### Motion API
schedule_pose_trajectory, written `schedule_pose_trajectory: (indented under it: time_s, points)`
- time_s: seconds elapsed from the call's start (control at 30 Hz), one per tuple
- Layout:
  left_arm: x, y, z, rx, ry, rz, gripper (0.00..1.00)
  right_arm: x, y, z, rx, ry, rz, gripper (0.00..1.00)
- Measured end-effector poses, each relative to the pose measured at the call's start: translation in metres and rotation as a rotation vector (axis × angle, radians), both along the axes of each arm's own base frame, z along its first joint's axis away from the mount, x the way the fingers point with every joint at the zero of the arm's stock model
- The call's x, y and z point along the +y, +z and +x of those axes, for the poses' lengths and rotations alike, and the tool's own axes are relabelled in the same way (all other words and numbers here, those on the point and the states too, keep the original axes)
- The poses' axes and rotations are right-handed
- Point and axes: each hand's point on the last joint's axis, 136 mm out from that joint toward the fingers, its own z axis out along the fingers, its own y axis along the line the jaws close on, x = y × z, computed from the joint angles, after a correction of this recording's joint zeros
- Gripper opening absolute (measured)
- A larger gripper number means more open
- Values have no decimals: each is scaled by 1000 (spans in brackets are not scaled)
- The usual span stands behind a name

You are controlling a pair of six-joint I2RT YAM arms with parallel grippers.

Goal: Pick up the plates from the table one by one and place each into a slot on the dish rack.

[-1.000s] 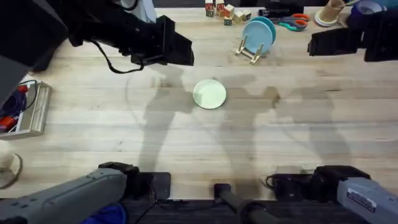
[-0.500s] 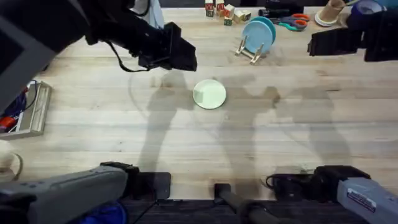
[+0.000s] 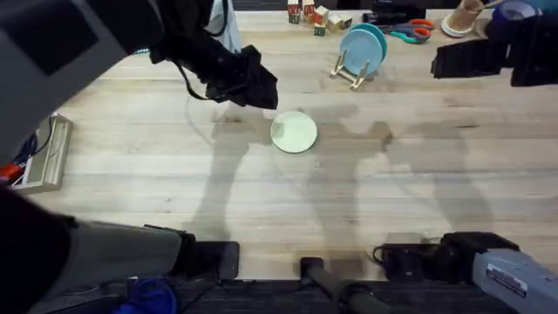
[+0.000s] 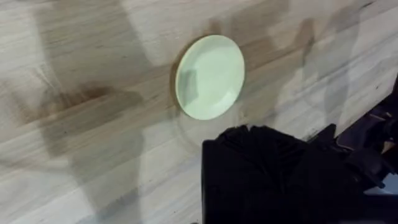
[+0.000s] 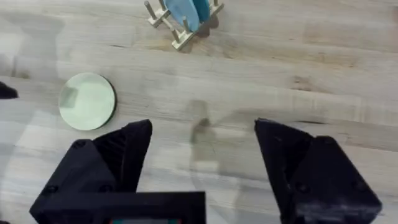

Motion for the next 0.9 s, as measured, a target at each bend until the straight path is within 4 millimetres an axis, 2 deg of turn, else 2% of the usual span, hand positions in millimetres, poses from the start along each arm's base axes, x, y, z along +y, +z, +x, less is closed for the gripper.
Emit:
schedule_pose_trajectory:
  time_s: [0.4,0.9]
  points:
    - [-1,-44,5,120,-11,24,43,0,0,0,0,0,0,995]
    - [-1,-79,8,200,-21,39,42,0,0,0,0,0,0,995]
